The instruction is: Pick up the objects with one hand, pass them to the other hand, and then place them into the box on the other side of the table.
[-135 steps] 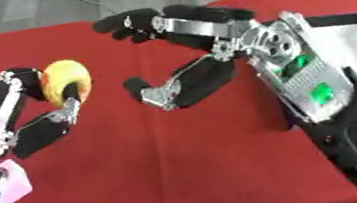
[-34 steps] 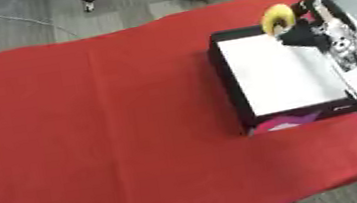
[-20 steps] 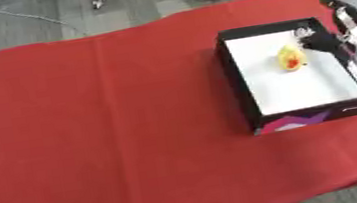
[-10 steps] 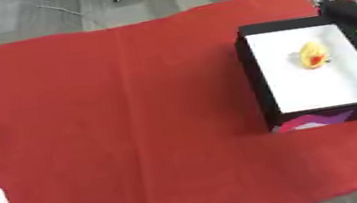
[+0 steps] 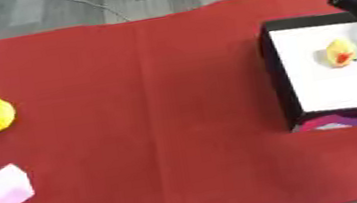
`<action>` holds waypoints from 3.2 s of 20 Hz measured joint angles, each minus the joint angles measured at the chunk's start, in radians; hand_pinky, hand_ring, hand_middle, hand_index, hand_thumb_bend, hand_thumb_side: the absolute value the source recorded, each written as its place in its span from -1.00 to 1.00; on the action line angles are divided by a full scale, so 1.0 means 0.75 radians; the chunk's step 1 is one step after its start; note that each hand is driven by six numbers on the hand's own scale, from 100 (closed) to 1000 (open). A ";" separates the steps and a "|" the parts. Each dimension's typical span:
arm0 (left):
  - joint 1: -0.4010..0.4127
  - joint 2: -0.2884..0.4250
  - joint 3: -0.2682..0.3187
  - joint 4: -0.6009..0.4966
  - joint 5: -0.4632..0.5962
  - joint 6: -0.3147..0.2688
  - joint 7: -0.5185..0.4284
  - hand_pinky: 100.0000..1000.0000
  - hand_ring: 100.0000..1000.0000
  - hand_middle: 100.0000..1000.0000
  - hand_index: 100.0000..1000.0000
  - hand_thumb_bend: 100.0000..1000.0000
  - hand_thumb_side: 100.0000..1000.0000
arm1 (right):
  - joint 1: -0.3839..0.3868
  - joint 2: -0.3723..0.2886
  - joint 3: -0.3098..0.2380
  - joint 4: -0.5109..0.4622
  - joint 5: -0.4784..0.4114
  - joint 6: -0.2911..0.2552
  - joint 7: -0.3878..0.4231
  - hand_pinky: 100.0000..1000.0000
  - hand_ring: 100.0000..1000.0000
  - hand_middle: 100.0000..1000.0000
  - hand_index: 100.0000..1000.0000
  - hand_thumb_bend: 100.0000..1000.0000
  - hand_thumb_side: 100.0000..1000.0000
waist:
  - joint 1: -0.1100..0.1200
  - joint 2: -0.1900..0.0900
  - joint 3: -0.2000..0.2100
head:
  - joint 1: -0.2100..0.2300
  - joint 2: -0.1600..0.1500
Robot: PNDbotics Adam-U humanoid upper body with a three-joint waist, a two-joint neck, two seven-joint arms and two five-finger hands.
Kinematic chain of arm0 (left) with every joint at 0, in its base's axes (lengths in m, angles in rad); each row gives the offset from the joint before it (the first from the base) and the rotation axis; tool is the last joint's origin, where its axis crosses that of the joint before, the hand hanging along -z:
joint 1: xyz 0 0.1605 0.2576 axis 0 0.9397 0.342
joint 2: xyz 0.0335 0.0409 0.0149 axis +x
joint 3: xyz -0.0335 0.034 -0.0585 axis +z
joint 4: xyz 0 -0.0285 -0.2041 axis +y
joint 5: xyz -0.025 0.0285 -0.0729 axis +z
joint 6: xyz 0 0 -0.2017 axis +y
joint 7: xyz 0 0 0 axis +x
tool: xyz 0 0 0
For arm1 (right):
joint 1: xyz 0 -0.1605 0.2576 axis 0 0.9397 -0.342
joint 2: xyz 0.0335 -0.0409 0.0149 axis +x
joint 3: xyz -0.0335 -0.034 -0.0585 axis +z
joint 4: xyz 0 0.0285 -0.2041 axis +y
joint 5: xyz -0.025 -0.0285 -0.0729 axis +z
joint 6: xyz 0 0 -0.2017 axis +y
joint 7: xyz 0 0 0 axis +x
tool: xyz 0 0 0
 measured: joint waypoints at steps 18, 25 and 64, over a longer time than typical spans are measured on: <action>-0.511 -0.151 -0.044 0.921 -0.539 -0.078 -0.652 0.70 0.66 0.54 0.74 -0.02 -0.74 | 0.000 0.013 0.032 0.001 0.003 0.013 0.049 0.98 1.00 0.90 1.00 -1.00 -0.15 | -0.005 -0.002 -0.003 | 0.063 0.011; -0.577 -0.249 -0.024 1.111 -0.666 -0.103 -0.614 0.70 0.66 0.54 0.73 -0.10 -0.77 | 0.001 0.022 0.041 0.000 -0.001 0.009 0.055 0.99 1.00 0.90 1.00 -1.00 -0.14 | -0.009 -0.002 -0.009 | 0.084 0.010; -0.194 -0.138 -0.236 -0.015 -0.131 -0.212 -0.085 0.20 0.05 -0.08 0.06 -1.00 -0.37 | -0.262 0.069 0.298 -0.060 0.056 -0.117 0.429 0.99 1.00 0.99 1.00 -1.00 -0.32 | -0.017 -0.002 0.000 | -0.032 -0.008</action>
